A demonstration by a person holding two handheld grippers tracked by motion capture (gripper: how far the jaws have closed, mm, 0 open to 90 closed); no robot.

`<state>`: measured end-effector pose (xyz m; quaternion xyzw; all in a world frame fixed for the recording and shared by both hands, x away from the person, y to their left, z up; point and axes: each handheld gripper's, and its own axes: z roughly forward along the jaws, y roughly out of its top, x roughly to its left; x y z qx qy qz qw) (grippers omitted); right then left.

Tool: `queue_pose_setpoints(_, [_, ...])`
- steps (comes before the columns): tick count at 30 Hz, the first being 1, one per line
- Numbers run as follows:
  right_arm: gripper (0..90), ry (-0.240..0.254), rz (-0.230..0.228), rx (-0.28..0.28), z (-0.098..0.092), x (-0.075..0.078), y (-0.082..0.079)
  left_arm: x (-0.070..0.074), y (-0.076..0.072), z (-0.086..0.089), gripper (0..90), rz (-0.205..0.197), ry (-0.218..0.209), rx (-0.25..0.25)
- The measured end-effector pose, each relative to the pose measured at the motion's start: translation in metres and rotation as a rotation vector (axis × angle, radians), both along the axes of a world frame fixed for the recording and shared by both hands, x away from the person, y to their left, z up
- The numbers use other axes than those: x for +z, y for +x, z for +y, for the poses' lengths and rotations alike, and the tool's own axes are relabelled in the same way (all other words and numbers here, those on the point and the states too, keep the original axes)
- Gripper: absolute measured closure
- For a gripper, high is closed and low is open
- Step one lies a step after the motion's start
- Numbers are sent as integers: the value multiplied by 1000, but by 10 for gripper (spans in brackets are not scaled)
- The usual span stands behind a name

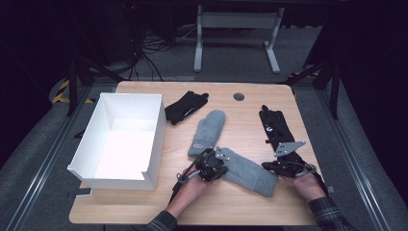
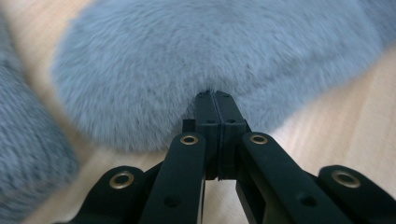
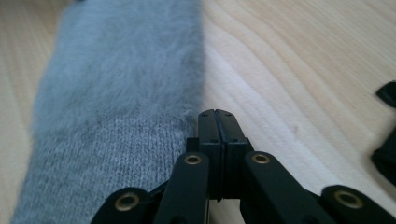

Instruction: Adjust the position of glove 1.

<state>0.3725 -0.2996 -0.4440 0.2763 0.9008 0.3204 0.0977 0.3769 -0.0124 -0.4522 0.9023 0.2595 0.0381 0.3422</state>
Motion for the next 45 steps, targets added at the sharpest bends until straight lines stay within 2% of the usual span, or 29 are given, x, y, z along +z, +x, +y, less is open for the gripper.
queue_pose_setpoints(6, [900,6,24,57,10,-2,-8,1,17,-12,900,-7,-17,18])
queue_pose_setpoints(11, [900,22,35,89,16,-3,-10,2,24,-17,900,-6,-29,22])
queue_pose_setpoints(21, [900,35,47,161,41,-5,-19,3,29,-30,900,-7,-38,2])
queue_pose_setpoints(26, [900,36,43,172,44,-5,-21,6,30,-27,900,-7,-52,6])
queue_pose_setpoints(28, [900,47,34,158,40,-4,-21,11,30,-21,900,-15,-74,17])
queue_pose_setpoints(30, [845,61,11,127,35,-1,-21,16,30,-13,900,-23,-82,36])
queue_pose_setpoints(32, [749,68,-12,100,29,0,-21,23,32,-4,900,-49,-89,59])
queue_pose_setpoints(33, [749,68,-12,100,29,0,-21,23,32,-4,875,-49,-89,59])
queue_pose_setpoints(35, [617,76,-29,48,21,0,-20,28,35,6,861,-58,-104,87])
queue_pose_setpoints(39, [419,71,-61,-45,11,-2,-21,37,44,28,760,-80,-111,145])
queue_pose_setpoints(41, [372,73,-61,-79,6,-5,-21,39,48,36,700,-92,-107,172])
queue_pose_setpoints(42, [344,69,-58,-104,1,-8,-23,40,51,40,631,-99,-113,191])
queue_pose_setpoints(45, [323,67,-58,-125,-4,-11,-23,38,58,46,579,-96,-112,222])
